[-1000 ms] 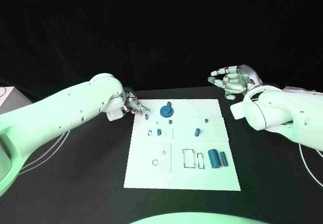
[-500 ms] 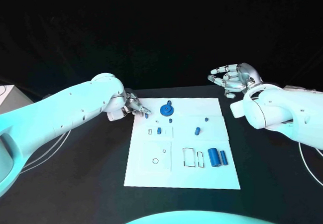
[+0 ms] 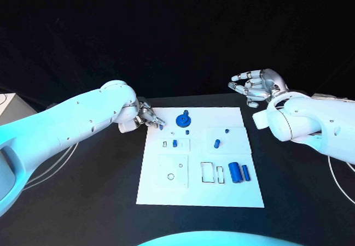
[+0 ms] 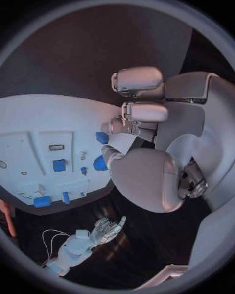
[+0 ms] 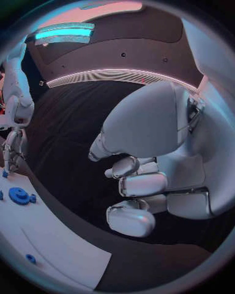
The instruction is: Assemble the parts on the task board
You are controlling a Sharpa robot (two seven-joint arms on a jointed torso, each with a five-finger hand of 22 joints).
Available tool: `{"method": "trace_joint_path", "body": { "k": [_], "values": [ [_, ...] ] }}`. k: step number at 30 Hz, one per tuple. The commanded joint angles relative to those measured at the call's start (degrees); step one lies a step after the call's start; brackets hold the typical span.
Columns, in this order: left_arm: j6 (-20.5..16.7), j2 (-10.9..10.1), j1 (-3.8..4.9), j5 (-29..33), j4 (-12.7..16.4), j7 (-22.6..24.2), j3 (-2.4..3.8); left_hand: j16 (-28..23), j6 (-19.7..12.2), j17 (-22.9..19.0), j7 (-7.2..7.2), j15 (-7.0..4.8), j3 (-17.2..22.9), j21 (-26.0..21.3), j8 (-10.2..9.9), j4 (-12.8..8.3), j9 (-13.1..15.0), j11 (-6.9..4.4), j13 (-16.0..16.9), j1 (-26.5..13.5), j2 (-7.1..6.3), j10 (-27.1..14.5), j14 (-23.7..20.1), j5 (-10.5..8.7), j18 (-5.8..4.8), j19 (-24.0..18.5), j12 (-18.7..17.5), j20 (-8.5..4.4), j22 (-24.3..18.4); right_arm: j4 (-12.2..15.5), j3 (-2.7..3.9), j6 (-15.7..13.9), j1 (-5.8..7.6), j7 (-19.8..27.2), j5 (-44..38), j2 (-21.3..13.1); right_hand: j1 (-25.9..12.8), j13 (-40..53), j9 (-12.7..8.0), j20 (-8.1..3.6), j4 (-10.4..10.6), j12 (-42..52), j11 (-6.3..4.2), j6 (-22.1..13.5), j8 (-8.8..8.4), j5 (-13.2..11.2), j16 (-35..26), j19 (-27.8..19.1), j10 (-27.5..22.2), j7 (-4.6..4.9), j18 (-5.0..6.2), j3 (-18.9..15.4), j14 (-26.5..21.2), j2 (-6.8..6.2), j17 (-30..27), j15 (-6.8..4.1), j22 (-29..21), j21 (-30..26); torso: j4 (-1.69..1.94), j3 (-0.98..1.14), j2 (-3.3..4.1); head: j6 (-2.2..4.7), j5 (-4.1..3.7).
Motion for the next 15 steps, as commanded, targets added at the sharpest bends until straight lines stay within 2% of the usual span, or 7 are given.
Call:
{"method": "trace_joint_path", "body": {
  "k": [1,6,15],
  "values": [
    [0.28,0.26,-0.01,0.49,-0.13,0.67,0.01,0.40,0.58,13.05,-0.06,-0.03,0.64,0.34,-0.07,-0.02,-0.14,-0.23,0.06,0.80,0.21,0.12,5.23,0.26,-0.19,0.40,0.27,0.05,0.13,0.03,0.02,0.31,-0.02,0.68,-0.21,0.06,-0.39,-0.04,0.08,-0.06,0.15,-0.25,0.08,-0.23,0.37,0.18,-0.21,-0.49,-0.46,0.03,0.49,0.34,0.04,-0.37,-0.05,-0.39,-0.06,-0.23,0.01,0.01,0.03,-0.12,-0.05],
    [0.28,0.41,-0.01,0.61,-0.31,0.83,-0.02,0.43,0.80,13.10,-0.23,-0.18,1.82,0.39,-0.07,-0.19,-0.49,-0.41,0.01,2.41,0.93,0.22,5.24,0.29,-0.21,0.42,0.35,-0.07,0.23,0.02,0.02,0.36,-0.02,0.66,-0.21,0.08,-0.45,-0.10,0.09,-0.07,0.18,-0.27,0.07,-0.26,0.43,0.20,-0.29,-0.47,-0.44,0.02,0.49,0.44,0.02,-0.39,-0.14,-0.40,-0.08,-0.28,0.01,0.01,0.01,-0.22,-0.08],
    [0.80,0.76,-0.01,0.89,-0.68,0.94,-0.12,0.51,0.93,13.25,-0.33,-0.27,2.55,0.46,-0.07,-0.36,-0.69,-0.50,0.12,3.37,1.14,0.38,5.30,0.26,-0.24,0.48,0.47,-0.13,0.38,0.04,0.02,0.45,-0.02,0.65,-0.21,0.09,-0.49,-0.07,0.11,-0.08,0.19,-0.20,0.06,-0.28,0.48,0.22,-0.26,-0.43,-0.35,0.02,0.48,0.51,0.06,-0.40,-0.06,-0.40,-0.06,-0.25,-0.04,0.02,0.03,-0.26,-0.10]
  ]
}}
